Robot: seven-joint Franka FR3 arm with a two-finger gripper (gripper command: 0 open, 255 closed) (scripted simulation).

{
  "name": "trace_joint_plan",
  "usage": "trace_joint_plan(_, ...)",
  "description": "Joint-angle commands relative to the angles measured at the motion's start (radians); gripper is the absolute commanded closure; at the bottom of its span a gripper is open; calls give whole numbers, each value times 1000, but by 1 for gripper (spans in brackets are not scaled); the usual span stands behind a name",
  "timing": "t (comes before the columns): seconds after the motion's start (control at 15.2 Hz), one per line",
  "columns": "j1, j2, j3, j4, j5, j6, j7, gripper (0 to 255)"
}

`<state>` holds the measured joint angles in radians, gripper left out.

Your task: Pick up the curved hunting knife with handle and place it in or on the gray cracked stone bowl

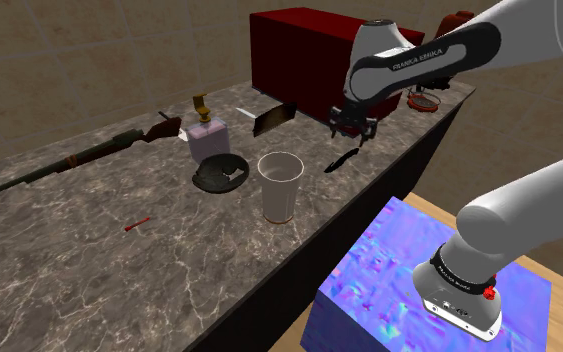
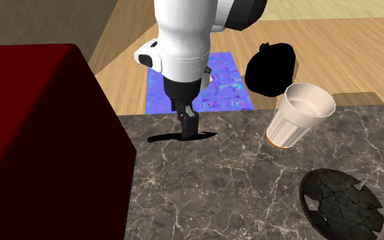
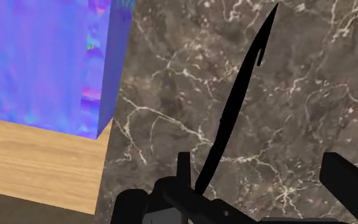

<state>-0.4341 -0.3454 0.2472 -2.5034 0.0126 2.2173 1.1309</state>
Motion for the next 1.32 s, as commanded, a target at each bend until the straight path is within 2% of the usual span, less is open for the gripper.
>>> trace_joint_plan(0.0,-39,52,9,-21,-14,61,112,0)
trace_joint_plan(0.2,-85,112,13,-38,-34,121,244,0)
trace_joint_plan(0.73,-97,196,19,-73,-69,237,269,0)
trace_joint_plan(1.19,-97,196,19,-73,-69,237,269,0)
trace_joint_plan(1.25,-97,196,19,-73,-69,237,269,255)
